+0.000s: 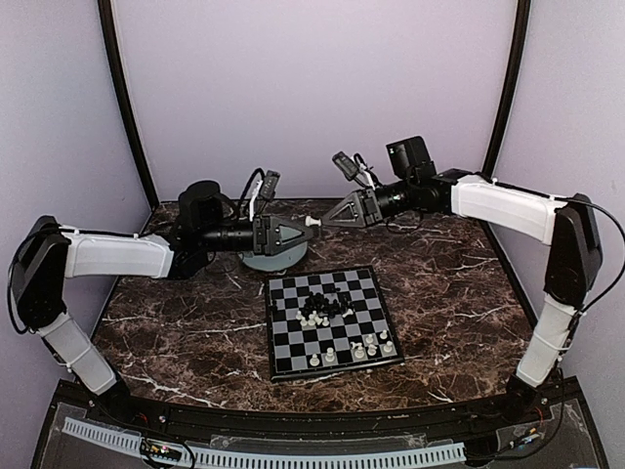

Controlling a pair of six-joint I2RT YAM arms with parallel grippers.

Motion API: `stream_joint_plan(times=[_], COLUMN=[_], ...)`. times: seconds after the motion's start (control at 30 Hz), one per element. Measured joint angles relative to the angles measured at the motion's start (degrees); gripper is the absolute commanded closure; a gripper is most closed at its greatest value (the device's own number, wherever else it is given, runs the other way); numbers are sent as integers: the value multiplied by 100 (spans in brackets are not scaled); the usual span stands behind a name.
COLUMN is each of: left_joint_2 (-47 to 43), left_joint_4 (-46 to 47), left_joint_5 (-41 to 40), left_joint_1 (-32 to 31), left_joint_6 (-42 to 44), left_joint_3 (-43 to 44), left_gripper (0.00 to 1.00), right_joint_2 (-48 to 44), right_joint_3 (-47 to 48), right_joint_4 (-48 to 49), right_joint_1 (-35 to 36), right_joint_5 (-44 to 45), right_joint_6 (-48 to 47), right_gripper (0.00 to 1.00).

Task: Set up the chess pieces on the board
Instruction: Pass from the right arm to the left, then place the king on e1.

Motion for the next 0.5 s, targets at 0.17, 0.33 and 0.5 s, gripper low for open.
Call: stream_joint_plan(times=[0.17, 0.33, 0.5], left_joint_2=[-608, -1250, -1460], left_joint_4=[-951, -1705, -2332], left_joint_5=[-529, -1414, -2717], left_joint_1=[11, 39, 76], left_joint_6=[896, 1687, 2116], left_joint_3=[63, 247, 407], left_gripper=[30, 28, 28], right_joint_2=[-302, -546, -706], right_joint_3=[280, 264, 94], right_joint_4=[-1882, -2920, -3445], right_joint_1=[11, 234, 925], right_joint_5=[1484, 2920, 4157], right_joint_6=[-2017, -3324, -4155], right_gripper=[89, 89, 89])
